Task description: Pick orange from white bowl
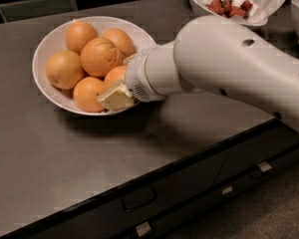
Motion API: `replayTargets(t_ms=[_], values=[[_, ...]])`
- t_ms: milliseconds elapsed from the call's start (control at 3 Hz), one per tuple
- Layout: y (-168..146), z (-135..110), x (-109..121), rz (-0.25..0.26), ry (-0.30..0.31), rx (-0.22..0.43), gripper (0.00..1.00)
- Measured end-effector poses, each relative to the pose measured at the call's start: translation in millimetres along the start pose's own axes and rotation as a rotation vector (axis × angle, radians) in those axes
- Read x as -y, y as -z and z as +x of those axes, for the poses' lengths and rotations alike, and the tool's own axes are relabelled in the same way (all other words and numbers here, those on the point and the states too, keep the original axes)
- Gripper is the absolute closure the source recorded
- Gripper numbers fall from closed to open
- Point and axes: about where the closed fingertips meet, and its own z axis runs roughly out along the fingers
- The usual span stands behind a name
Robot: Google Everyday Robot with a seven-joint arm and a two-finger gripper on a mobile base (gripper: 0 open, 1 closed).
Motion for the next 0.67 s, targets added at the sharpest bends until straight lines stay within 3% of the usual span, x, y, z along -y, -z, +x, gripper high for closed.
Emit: replayTargets(t_ms=[667], values=[[0.0,-0.1,0.0,0.000,0.000,0.000,0.86]])
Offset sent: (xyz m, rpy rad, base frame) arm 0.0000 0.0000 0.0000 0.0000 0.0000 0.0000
